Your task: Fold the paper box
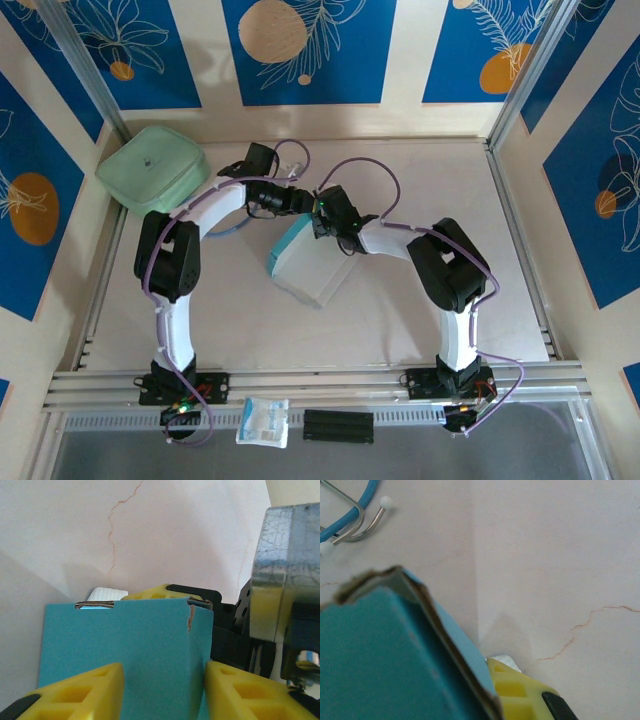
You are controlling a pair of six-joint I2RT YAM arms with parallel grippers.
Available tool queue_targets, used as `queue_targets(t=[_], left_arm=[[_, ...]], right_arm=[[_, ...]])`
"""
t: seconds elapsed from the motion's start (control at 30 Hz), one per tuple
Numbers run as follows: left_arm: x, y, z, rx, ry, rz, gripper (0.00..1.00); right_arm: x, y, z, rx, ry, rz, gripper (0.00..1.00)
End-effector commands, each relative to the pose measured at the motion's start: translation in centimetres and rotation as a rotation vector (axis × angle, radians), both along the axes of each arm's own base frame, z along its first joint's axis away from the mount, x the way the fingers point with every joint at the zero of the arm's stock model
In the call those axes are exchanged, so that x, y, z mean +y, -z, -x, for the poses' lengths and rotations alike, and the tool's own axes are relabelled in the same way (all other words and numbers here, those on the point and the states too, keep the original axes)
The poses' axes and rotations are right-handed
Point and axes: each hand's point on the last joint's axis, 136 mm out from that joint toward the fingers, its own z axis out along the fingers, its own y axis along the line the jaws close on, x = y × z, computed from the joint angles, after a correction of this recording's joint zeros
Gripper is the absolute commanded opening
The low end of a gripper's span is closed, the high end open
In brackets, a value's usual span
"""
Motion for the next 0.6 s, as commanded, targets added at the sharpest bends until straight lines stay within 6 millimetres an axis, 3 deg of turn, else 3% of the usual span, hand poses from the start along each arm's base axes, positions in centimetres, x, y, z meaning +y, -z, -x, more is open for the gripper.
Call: queue_targets(t=[0.0, 0.13, 0.4, 0.57], left_arm=[[0.5, 1.7, 0.4, 0.056, -0.015, -0.027, 0.47], [0.7, 2.8, 0.0, 0.07, -0.038, -0.026, 0.55], [-0.3, 4.3, -0.1, 0.136, -0.041, 0.064, 0.43], [-0.5, 4.3, -0.1, 0.142, -0.035, 0.081, 0.42]], right_arm=[[-2.0, 4.0, 0.9, 0.085, 0.058, 0.102, 0.0], [-1.6, 4.1, 0.5, 0.085, 0.059, 0.084, 0.0], [0.9, 3.5, -0.2, 0.124, 0.052, -0.099, 0.0], [3.4, 1.7, -0.4, 0.102, -0.015, -0.254, 0.0]])
